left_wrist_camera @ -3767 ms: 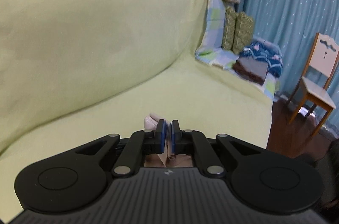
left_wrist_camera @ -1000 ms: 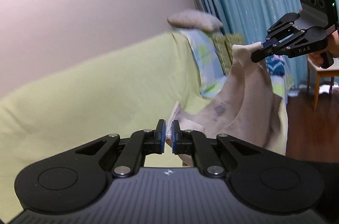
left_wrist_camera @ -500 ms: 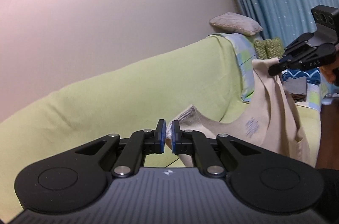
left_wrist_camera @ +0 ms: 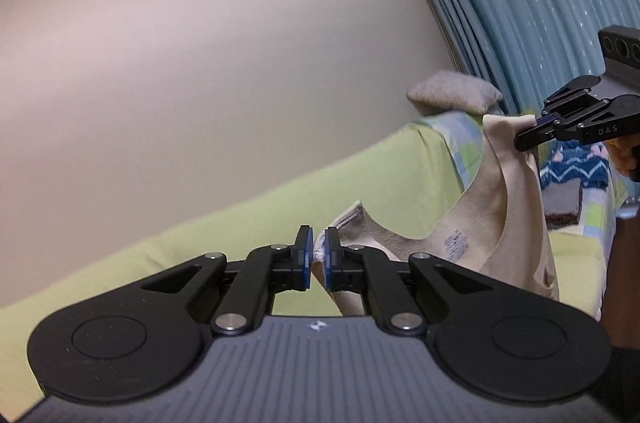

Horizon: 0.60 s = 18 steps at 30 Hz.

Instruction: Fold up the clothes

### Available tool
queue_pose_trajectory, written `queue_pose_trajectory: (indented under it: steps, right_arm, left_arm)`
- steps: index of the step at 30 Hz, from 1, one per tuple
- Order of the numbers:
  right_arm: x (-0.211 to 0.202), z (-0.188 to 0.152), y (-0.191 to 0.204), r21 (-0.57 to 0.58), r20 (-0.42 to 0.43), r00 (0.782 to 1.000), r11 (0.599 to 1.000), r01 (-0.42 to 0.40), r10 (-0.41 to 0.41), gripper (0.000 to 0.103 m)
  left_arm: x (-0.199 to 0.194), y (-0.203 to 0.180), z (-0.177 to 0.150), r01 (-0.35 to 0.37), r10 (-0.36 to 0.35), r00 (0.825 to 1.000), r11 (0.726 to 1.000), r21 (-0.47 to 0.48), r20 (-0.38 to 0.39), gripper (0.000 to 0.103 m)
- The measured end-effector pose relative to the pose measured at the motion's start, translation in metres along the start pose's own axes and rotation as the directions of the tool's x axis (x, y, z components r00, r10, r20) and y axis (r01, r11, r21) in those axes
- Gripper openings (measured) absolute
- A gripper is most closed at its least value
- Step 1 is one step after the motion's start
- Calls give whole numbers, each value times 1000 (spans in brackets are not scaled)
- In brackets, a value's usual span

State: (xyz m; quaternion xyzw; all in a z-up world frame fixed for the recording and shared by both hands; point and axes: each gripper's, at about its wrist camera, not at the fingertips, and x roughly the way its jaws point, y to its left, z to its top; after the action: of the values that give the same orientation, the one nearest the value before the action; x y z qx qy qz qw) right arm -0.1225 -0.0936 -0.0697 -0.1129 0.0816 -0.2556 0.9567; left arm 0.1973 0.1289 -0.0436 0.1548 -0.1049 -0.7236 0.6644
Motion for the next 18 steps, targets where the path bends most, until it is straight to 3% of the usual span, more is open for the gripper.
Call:
queue_pose_trajectory:
  steps: [5, 8, 14, 18]
  right_arm:
    - [-30, 37, -5, 20, 122, 992, 999, 27, -29, 1]
    - [-36, 46, -14, 27, 152, 988, 999, 24, -28, 1]
    - [17, 11, -48, 78, 45, 999, 997, 24, -28, 1]
    - [99, -53, -93, 170, -107, 994, 985, 12, 6, 1]
  left_arm:
    - [-27, 7, 34, -44, 42, 998, 999, 27, 47, 4]
    - [-24, 11, 38, -50, 49, 998, 998, 39, 29, 4]
    - [45, 29, -13, 6, -7, 992, 1000, -15, -125, 4]
    - [138, 45, -80, 27, -45, 963, 997, -70, -266, 4]
